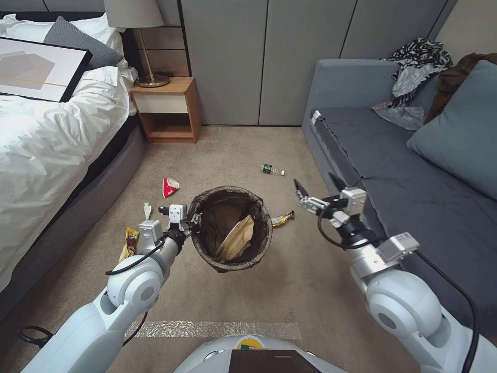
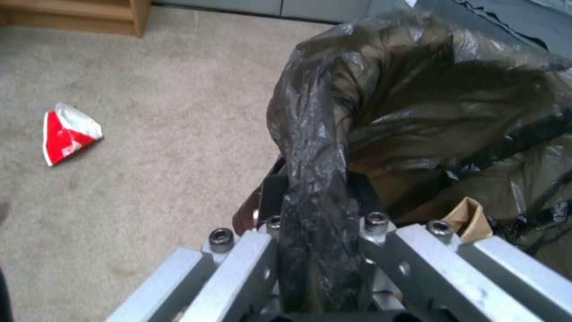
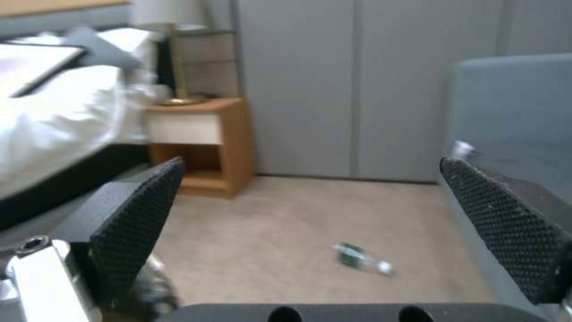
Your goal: Pick up the trash bin, then pick up the garbage from the floor and place it into the trash bin.
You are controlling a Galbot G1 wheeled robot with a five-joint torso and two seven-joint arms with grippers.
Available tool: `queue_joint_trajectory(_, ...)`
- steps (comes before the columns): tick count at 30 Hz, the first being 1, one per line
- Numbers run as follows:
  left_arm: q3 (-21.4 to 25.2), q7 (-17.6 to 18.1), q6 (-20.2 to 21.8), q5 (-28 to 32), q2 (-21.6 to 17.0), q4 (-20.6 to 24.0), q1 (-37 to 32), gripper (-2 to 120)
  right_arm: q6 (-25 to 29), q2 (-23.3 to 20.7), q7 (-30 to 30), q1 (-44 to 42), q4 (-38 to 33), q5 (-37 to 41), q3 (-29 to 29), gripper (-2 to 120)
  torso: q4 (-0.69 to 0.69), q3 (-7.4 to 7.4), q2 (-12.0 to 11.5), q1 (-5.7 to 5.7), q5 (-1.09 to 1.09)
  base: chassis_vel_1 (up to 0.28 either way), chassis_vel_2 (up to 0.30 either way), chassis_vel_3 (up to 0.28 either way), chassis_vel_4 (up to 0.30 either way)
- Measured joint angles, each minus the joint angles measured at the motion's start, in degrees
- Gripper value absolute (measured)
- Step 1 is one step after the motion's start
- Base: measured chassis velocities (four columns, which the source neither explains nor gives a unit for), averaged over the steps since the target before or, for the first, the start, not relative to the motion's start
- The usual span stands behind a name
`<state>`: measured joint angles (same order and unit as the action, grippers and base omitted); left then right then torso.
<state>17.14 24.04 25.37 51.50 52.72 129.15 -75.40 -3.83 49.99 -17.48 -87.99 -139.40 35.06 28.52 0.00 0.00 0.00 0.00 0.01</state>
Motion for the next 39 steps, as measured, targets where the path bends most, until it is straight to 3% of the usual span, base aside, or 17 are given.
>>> queue_joint_trajectory(2, 0.44, -0.16, -0.29, -0.7, 0.39, 0.02, -1.2, 5, -1.19, 5.07, -1.55, -6.57, -2.63, -3.57, 3.48, 100, 0.0, 0.0, 0.0, 0.0, -0.02, 0.0, 0.0, 0.0, 0.0)
queue_joint_trajectory(11, 1.56, -0.3, -0.62, -1.86, 1.29, 0.21, -2.53, 5, -0.55, 11.75, -3.63, -12.49, -2.53, -12.24, 3.8, 100, 0.01, 0.0, 0.0, 0.0, -0.02, 0.0, 0.0, 0.0, 0.0)
queue_joint_trajectory(19, 3.17, -0.62, -1.16, -3.11, 2.05, 0.52, -4.64, 5, 4.04, 19.21, -4.29, -16.38, 0.56, -22.42, 1.36, 100, 0.0, 0.0, 0.0, 0.0, -0.02, 0.0, 0.0, 0.0, 0.0)
queue_joint_trajectory(39, 3.84, -0.74, -1.32, -3.66, 3.39, 0.67, -5.33, 5, 5.03, 21.89, -3.49, -16.1, 1.95, -26.0, -0.66, 100, 0.01, 0.0, 0.0, 0.0, -0.01, 0.0, 0.0, 0.0, 0.0)
